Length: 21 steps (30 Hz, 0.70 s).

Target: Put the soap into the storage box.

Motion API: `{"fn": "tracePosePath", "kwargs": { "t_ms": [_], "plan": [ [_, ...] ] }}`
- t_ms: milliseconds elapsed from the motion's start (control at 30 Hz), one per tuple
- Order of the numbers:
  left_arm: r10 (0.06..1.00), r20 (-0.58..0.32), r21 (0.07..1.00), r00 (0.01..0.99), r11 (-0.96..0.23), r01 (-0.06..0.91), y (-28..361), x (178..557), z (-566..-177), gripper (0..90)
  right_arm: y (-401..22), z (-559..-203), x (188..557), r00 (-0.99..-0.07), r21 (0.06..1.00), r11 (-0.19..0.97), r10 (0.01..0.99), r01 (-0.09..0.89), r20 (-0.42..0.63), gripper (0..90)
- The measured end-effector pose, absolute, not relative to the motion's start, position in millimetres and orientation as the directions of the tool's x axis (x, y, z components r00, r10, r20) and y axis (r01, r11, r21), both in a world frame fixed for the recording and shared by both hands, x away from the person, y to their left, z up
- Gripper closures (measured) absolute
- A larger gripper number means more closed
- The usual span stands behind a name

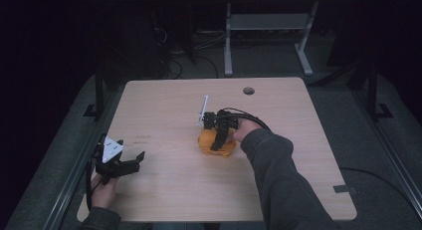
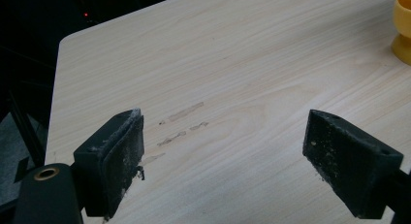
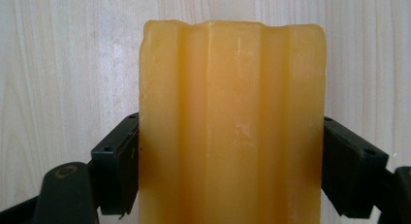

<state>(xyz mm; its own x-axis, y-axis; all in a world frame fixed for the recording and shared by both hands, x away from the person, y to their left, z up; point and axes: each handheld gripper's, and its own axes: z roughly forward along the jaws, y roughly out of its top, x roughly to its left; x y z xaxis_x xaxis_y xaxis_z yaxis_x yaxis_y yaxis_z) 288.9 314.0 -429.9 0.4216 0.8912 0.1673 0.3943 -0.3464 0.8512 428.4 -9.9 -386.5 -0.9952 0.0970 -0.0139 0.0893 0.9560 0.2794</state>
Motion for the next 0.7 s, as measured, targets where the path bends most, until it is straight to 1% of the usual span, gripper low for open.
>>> {"fn": "tracePosePath", "kwargs": {
  "t_ms": [700],
  "plan": [
    [0.893, 0.165, 0.852, 0.420, -0.343, 0.396, 314.0, 288.7, -429.8, 14.1, -13.0, -387.0, 430.0, -0.991, 0.299, 0.945, 0.135, 0.133, 0.014, 19.1]
  ]
}}
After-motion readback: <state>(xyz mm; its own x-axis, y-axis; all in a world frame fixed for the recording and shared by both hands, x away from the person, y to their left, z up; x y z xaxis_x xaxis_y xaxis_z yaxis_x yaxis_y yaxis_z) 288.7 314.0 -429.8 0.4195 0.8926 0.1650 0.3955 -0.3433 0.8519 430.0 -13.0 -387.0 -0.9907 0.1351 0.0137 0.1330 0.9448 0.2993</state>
